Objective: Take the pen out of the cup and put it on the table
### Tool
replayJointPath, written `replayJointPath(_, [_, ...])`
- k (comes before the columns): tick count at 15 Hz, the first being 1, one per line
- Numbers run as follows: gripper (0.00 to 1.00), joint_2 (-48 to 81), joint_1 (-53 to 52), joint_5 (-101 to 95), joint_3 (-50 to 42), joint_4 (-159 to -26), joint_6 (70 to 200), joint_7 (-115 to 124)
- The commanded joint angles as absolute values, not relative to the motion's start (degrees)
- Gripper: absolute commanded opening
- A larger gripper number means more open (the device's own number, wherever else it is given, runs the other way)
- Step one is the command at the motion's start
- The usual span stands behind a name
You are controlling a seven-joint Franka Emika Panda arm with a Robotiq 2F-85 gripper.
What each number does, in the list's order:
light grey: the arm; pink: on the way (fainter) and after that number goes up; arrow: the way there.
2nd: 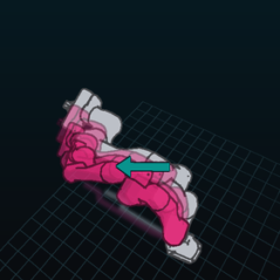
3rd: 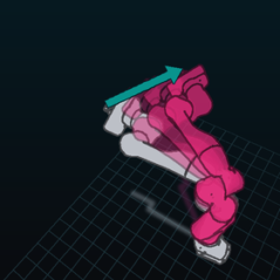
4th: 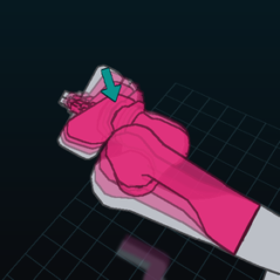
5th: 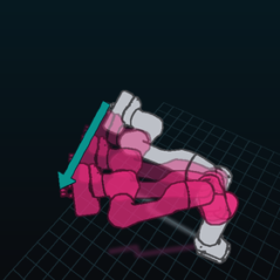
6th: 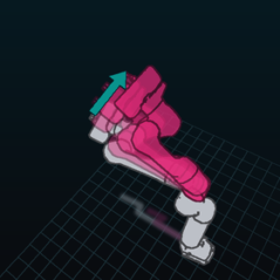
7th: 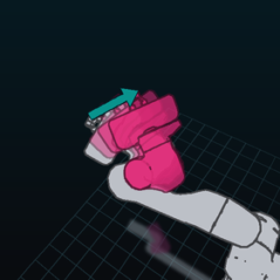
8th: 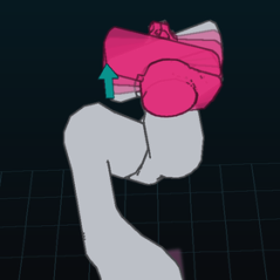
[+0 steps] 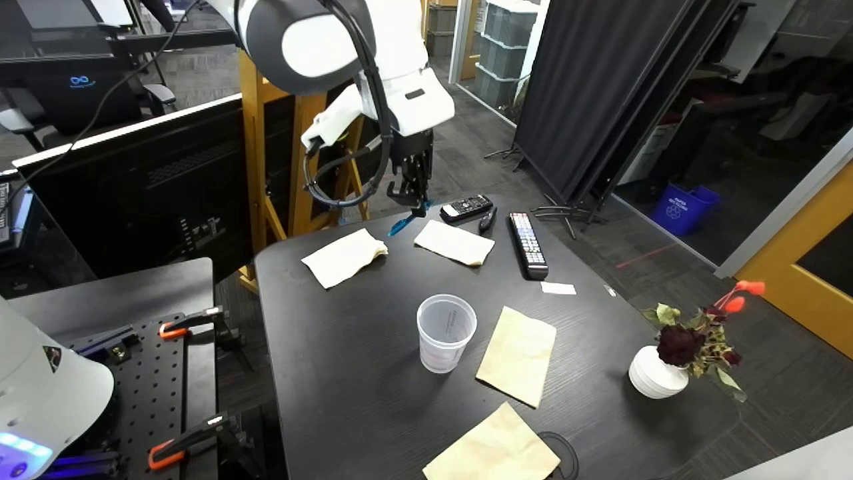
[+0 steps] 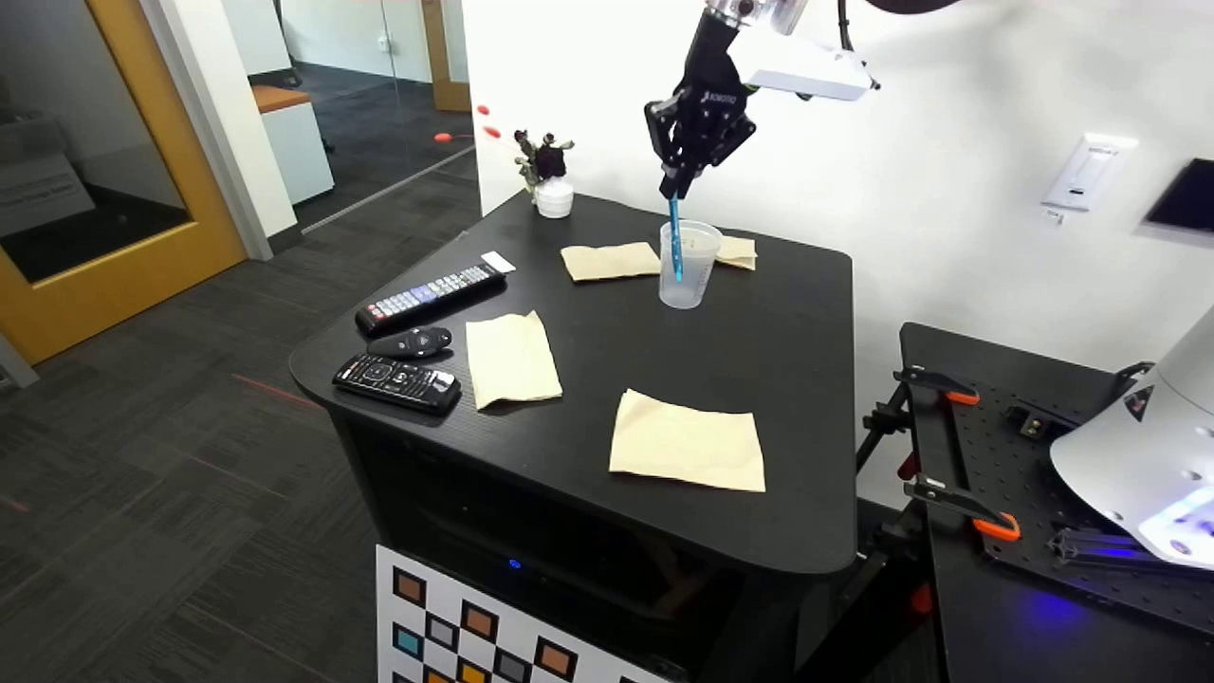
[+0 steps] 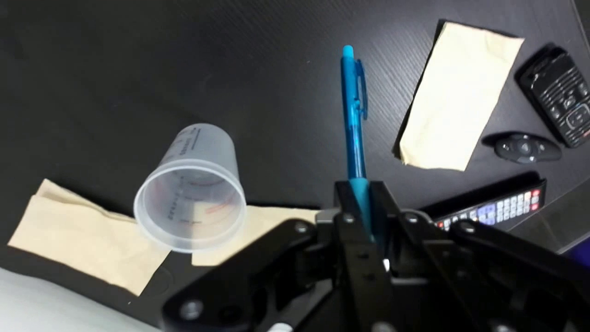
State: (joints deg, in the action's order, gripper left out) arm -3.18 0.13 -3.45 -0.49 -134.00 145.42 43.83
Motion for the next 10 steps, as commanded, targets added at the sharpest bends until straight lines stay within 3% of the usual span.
replayJointPath(1, [0.03, 2.0, -0.4, 3.0, 0.1, -130.9, 141.8, 33.8])
replayJointPath(10, [0.03, 17.2, -2.2, 1.4, -0.1, -123.5, 127.6, 21.9])
